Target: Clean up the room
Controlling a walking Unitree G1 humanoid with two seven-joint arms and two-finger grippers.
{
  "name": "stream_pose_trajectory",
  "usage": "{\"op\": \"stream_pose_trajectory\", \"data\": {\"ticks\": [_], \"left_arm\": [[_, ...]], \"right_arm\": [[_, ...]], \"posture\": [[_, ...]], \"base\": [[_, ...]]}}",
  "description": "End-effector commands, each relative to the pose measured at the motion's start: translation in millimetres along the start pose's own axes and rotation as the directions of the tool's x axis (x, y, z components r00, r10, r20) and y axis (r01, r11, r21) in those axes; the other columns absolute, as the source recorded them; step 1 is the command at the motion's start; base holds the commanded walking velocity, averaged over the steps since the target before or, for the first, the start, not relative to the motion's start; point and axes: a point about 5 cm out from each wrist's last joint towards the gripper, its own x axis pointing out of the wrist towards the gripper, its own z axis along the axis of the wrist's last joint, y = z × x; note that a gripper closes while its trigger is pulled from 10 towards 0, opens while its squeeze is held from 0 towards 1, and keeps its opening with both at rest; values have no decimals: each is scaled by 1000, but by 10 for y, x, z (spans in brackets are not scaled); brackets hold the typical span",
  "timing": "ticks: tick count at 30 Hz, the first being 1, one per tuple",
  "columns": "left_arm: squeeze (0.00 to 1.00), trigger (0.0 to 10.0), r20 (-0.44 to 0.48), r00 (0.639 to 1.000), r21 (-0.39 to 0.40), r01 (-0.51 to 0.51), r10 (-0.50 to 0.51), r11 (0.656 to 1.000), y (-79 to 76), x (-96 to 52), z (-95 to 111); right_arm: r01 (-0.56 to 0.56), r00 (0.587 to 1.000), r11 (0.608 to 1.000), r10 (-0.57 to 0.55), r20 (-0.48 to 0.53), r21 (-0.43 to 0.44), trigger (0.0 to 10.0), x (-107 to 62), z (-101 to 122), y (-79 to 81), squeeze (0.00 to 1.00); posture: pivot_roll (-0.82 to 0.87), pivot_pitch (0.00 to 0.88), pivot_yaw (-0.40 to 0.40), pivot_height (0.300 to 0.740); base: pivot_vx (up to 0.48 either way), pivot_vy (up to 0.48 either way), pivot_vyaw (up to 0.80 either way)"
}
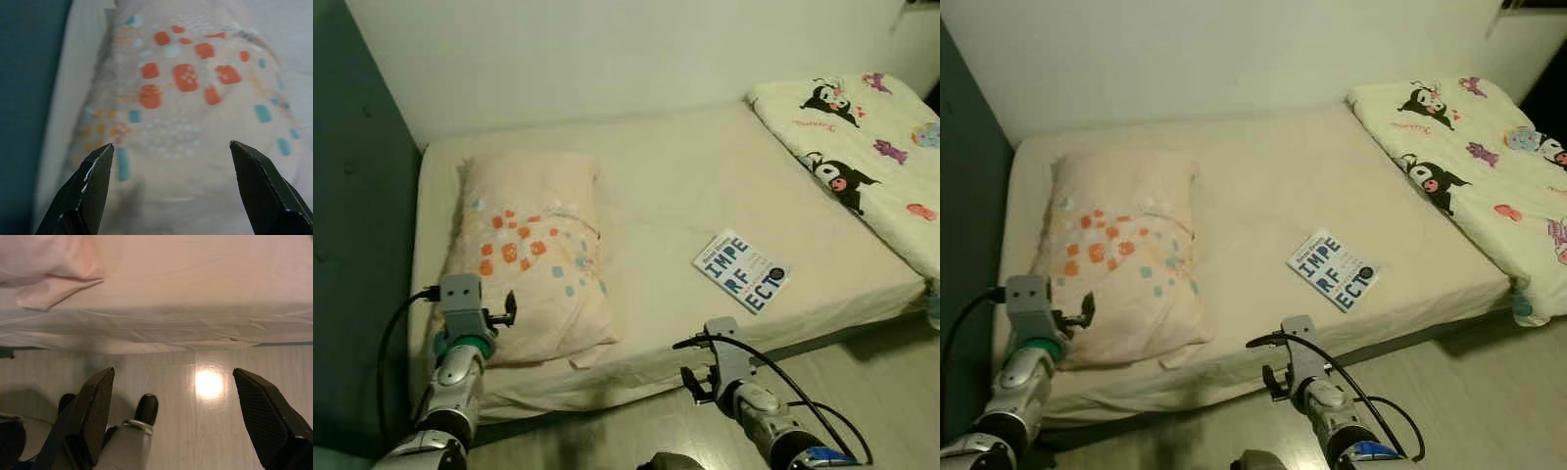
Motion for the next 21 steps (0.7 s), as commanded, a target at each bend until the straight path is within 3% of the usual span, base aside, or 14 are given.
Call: {"op": "stream_pose_trajectory", "data": {"ticks": [1,15,21], "left_arm": [[0,10000,-28,1000,20,5,-5,1000,-15,-9,-43],[0,10000,-37,999,2,16,-16,1000,-64,-48,-108],[0,10000,-36,997,16,68,-67,998,-139,-56,-115]], "right_arm": [[0,1000,1000,0,-11,2,10000,-8,-43,6,0],[-2,1000,1000,2,-6,-2,10000,-5,-22,-2,0],[3,1000,1000,-3,-6,0,10000,-8,-23,-16,0]], "posture": [[-107,0,23,715],[-102,0,17,715],[-106,0,17,715]], "base": [[0,476,0],[0,466,0],[0,-144,0]]}}
